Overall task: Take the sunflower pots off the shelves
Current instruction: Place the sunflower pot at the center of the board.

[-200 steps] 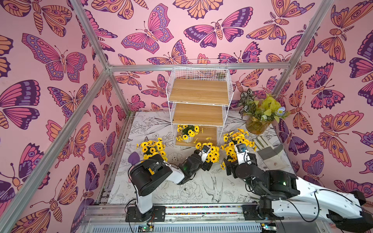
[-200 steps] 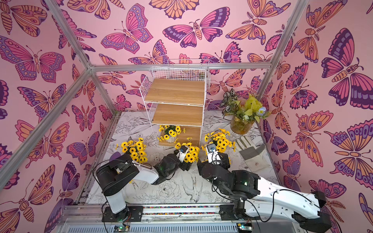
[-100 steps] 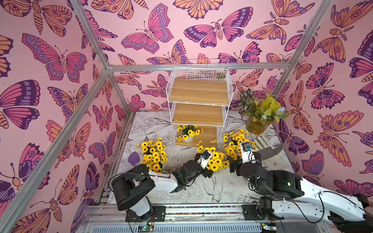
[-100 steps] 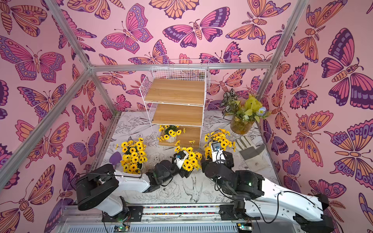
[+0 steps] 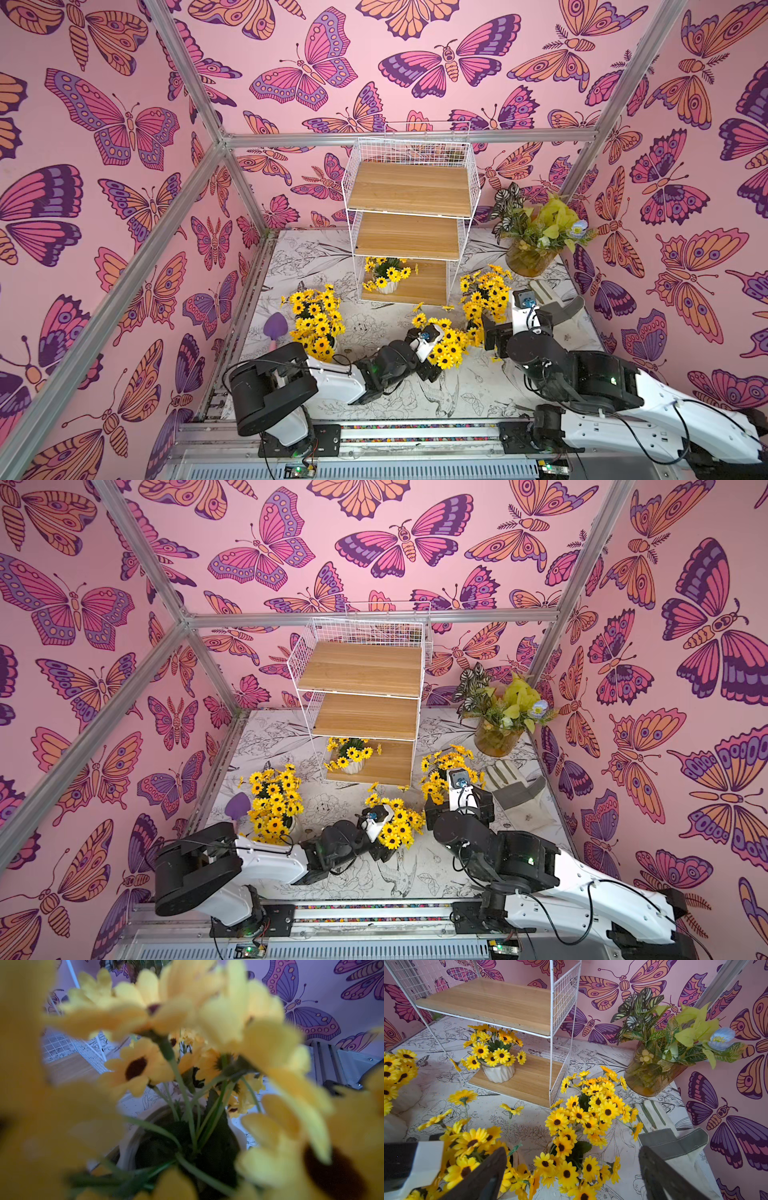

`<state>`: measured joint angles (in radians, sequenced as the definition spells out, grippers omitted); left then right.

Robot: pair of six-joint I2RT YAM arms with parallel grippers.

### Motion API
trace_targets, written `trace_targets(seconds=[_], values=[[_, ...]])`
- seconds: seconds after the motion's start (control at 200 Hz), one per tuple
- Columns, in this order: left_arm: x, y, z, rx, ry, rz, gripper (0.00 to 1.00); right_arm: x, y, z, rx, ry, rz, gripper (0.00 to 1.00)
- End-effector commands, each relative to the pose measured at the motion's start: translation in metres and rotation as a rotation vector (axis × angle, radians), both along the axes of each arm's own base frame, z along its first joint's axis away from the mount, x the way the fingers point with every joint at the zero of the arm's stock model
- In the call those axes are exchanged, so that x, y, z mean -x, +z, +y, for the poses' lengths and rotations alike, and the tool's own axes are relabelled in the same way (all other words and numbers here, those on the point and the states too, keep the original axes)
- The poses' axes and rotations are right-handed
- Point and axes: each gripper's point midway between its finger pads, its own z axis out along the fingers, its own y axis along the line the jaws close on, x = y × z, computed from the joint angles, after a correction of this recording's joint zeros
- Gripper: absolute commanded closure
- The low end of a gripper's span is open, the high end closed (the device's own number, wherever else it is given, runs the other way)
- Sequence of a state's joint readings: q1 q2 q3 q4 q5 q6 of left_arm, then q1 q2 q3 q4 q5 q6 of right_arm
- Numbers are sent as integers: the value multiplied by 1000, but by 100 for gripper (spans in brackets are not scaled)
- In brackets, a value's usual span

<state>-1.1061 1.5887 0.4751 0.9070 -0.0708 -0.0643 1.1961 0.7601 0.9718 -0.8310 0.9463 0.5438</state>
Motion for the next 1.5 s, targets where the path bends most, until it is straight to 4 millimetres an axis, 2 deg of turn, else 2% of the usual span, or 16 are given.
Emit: trace_targets(seconds=[0.0, 0.31, 0.491, 0.676, 0.711, 0.726, 0.981, 1.212, 1.362, 1.492], values=[[7, 14, -13, 97, -50, -15, 48, -2, 9, -8, 21, -27, -16, 1], [26, -12, -29, 83, -148, 30, 45, -5, 8, -5, 33, -32, -14, 1], [30, -14, -37, 91, -186, 32, 42, -9, 1, 1, 52, -27, -1, 1], [33, -15, -37, 52, -199, 56, 15, -16, -2, 17, 48, 6, 16, 1], [33, -16, -35, 44, -196, 62, 2, -18, -3, 21, 48, 12, 19, 1], [33, -17, -35, 42, -194, 63, 0, -19, -3, 23, 49, 16, 21, 1], [35, -8, -15, 53, -156, 57, 0, -27, -2, 41, 50, 57, 27, 1], [42, -4, -6, 31, -169, 76, 0, -34, -9, 59, 65, 97, 47, 1], [44, 4, 5, 33, -146, 92, 0, -43, -18, 80, 55, 142, 76, 1], [39, 15, 30, 28, -50, 87, 0, -53, -27, 110, 53, 222, 83, 1]])
